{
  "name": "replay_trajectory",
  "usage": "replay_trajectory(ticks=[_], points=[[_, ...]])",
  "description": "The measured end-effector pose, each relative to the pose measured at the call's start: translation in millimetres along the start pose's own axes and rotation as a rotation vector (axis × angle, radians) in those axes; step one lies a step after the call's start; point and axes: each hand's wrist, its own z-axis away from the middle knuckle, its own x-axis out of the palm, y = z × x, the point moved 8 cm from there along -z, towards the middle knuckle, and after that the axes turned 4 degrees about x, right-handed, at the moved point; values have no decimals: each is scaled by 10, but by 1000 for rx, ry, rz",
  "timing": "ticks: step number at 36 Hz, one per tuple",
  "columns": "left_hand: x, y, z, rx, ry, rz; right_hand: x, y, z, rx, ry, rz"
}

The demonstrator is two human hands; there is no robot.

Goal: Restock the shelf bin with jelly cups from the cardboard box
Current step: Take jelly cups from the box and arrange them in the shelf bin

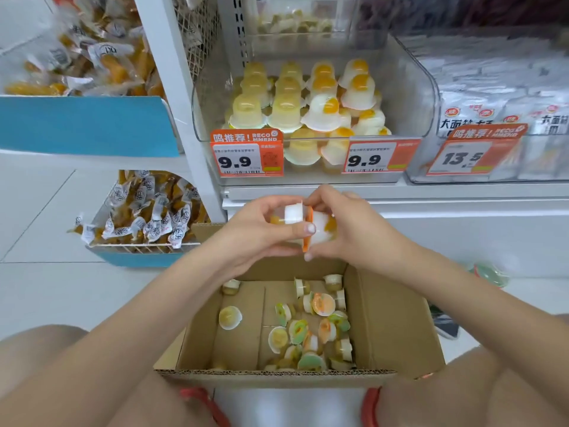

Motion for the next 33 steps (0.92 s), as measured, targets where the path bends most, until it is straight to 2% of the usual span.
replay_trajectory(ticks=[3,9,13,18,27,33], points=[[-32,-20,-37,-1,32,1,-27,-35,-15,-6,-9,-73],[33,-46,-76,-22,-69,-14,-71,-22,-45,-31,19,-35],[32,-55,-85,-16,-60,-35,-78,-43,-83,-83,1,-37],[33,-67,-69,-73,-84,73,-30,17,-98,-42,-55,-161],[29,-31,-19,-144,-89,307,-106,-83,-90,-67,25,-327],[55,175,-59,-76,-130,388,-310,-191,-173,-76,34,-395]])
